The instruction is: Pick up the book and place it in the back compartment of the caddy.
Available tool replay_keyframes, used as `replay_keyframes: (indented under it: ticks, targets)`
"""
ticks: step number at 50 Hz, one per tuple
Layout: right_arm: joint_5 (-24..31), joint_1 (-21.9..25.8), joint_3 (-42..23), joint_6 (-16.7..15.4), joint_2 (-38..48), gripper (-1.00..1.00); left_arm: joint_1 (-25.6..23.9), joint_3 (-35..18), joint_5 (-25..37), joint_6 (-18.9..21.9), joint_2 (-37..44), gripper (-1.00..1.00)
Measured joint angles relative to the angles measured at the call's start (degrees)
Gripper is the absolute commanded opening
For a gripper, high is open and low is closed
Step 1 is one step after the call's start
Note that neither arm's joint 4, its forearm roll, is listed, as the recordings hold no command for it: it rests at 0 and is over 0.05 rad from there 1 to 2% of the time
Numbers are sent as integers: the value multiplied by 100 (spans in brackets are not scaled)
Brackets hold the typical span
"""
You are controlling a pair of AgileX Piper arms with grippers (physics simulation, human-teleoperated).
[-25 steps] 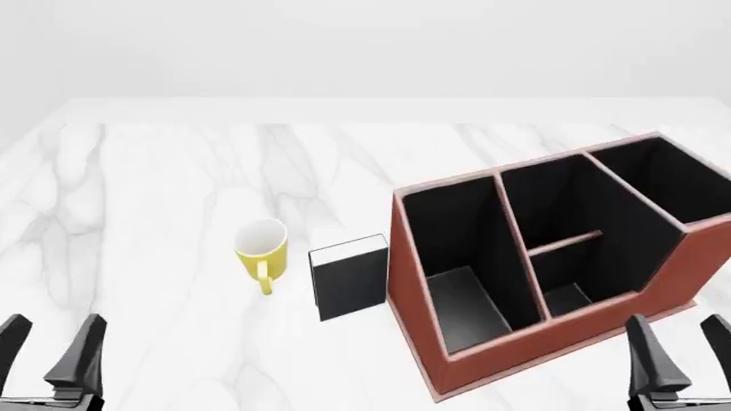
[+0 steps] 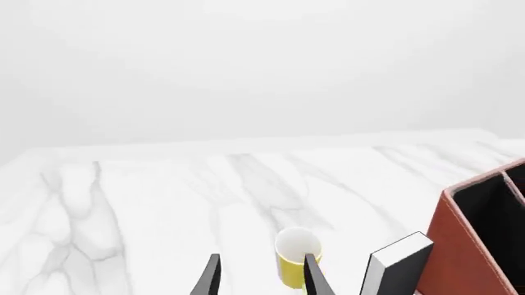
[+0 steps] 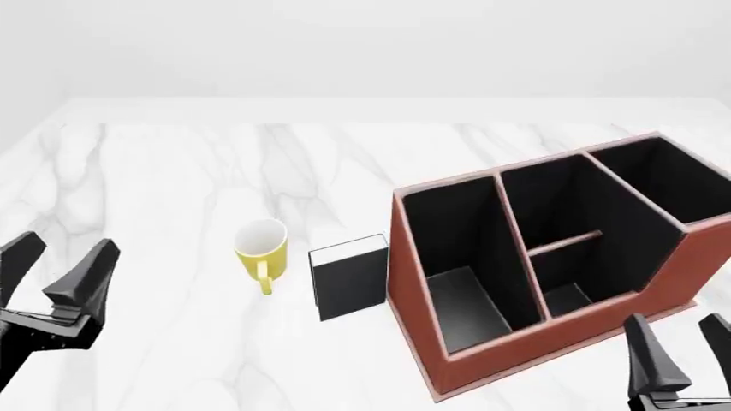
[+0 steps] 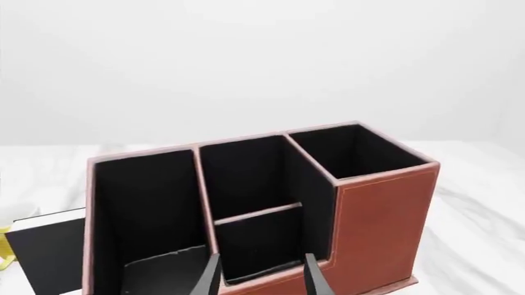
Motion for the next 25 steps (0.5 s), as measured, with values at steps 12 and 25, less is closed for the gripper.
replay_keyframes:
  ticks: [12, 25]
  targets:
    - [20, 23, 6, 46, 19, 100, -1252, -3679, 2233, 887, 2626, 100]
    - [13, 34, 15, 81, 72, 100, -2019, -6194, 3993, 1283, 4415, 100]
